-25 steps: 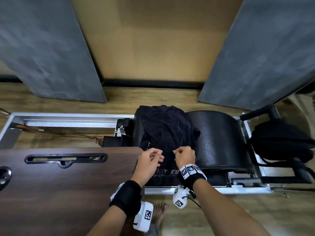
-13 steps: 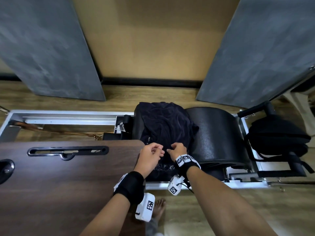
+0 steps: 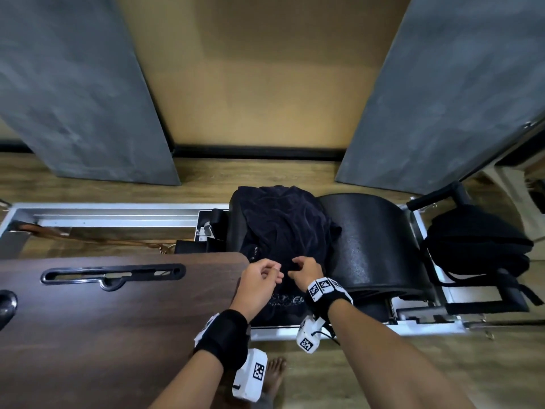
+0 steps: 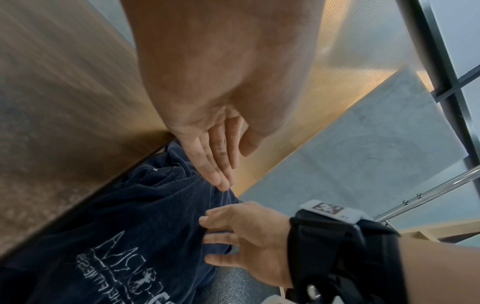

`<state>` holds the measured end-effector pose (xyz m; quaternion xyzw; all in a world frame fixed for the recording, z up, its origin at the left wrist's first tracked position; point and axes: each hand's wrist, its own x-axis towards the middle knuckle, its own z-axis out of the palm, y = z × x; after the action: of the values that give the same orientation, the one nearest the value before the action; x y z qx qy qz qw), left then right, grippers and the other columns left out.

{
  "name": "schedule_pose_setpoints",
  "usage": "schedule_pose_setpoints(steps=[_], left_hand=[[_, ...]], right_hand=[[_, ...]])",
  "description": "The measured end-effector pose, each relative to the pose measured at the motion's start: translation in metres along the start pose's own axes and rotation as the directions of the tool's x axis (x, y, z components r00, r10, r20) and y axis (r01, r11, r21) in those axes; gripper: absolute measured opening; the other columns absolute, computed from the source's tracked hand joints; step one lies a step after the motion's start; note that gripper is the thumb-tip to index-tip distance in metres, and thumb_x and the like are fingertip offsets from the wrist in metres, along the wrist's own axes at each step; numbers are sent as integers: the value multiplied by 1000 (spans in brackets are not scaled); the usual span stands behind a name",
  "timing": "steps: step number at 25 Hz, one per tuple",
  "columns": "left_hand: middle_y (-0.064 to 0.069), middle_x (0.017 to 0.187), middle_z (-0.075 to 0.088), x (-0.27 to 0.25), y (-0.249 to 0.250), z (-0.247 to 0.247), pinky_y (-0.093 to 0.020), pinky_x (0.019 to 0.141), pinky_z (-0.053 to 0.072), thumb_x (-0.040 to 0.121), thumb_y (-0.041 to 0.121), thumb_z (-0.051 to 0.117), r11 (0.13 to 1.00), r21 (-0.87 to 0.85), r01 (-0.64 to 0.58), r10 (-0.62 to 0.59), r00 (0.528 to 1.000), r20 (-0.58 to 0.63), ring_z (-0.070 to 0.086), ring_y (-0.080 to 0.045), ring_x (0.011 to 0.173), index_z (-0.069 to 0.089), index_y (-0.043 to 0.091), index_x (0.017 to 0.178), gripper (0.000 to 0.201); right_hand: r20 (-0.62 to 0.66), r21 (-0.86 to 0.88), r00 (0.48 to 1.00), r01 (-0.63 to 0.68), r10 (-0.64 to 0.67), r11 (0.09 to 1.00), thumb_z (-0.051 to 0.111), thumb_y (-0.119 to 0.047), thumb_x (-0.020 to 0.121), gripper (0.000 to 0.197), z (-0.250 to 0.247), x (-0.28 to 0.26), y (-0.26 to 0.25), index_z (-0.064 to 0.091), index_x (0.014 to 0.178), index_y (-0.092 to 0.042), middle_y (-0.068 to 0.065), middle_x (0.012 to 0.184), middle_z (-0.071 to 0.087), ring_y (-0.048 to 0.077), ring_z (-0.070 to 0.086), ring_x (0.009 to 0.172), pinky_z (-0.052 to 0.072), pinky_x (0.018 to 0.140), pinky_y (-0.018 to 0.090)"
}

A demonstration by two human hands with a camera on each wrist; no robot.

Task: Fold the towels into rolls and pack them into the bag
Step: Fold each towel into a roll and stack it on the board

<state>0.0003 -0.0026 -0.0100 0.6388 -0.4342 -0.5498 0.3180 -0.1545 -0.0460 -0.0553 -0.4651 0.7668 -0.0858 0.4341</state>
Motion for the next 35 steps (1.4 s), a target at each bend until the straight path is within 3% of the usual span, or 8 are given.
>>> schedule_pose_setpoints(steps=[7, 12, 15, 21, 24, 28, 32, 35], left_hand=[[-6, 91, 79, 1, -2, -1, -25, 85, 61, 106, 14, 60, 1000, -20, -11, 11, 1000, -2, 76, -17, 87, 75, 7, 106, 16], [-5, 91, 79, -2, -2, 0, -29, 88, 60, 106, 14, 60, 1000, -2, -3, 3, 1000, 17, 76, -18, 87, 74, 8, 105, 15], [-3, 90, 79, 0, -6, -2, -25, 86, 61, 107, 16, 60, 1000, -25, -7, 7, 1000, 15, 77, -16, 88, 74, 11, 103, 15], [-2, 92, 78, -3, 1, 4, -30, 90, 60, 105, 12, 59, 997, 71, -31, 29, 999, 24, 75, -14, 86, 74, 11, 105, 15], [0, 93, 77, -12, 6, 4, -38, 96, 59, 105, 12, 59, 988, 141, -60, 55, 998, 41, 74, -18, 92, 74, 16, 103, 16], [5, 93, 78, -13, -5, -2, -41, 94, 60, 102, 11, 60, 974, 183, -131, 127, 991, 35, 74, -13, 93, 74, 21, 103, 17], [8, 97, 79, -5, -18, -8, -34, 93, 61, 103, 15, 61, 985, 125, -119, 112, 992, 63, 74, -9, 97, 73, 27, 104, 17], [8, 100, 79, -5, -12, -6, -32, 96, 59, 103, 15, 60, 987, 126, -99, 91, 993, 69, 73, -8, 98, 74, 22, 108, 16]], right_hand=[[-160, 135, 983, -62, 84, 989, 67, -8, 92, 14, -1, 7, -2, 81, 94, -10, 14, 105, 77, 32, 70, 105, 56, 95, 36], [-96, 151, 991, -76, 91, 986, 79, -19, 91, 31, 2, 10, 3, 70, 117, -7, 12, 115, 73, 31, 68, 113, 52, 100, 36], [-160, 113, 982, -84, 102, 990, 80, -19, 90, 20, 10, 13, 5, 76, 104, -6, 12, 108, 76, 31, 70, 105, 55, 92, 35], [-409, 137, 908, 157, -89, 978, 77, -18, 92, 13, -20, -16, 7, 78, 80, -11, 5, 77, 75, 26, 69, 81, 53, 74, 33], [-345, 103, 928, 187, -141, 977, 75, -20, 94, 11, -32, -22, 6, 77, 88, -11, 3, 84, 76, 24, 70, 87, 54, 80, 33], [-93, 124, 996, -4, 16, 992, 78, -22, 93, 35, -1, -9, 9, 70, 123, -8, 12, 114, 74, 28, 66, 115, 50, 100, 32], [-189, 96, 978, -73, 90, 993, 71, -14, 94, 8, 25, 2, 12, 76, 97, -8, 15, 104, 76, 36, 70, 102, 54, 82, 34], [-270, 60, 962, -22, 37, 998, 64, -6, 94, 12, 18, -1, 18, 74, 90, -9, 10, 95, 76, 34, 70, 98, 44, 73, 28]])
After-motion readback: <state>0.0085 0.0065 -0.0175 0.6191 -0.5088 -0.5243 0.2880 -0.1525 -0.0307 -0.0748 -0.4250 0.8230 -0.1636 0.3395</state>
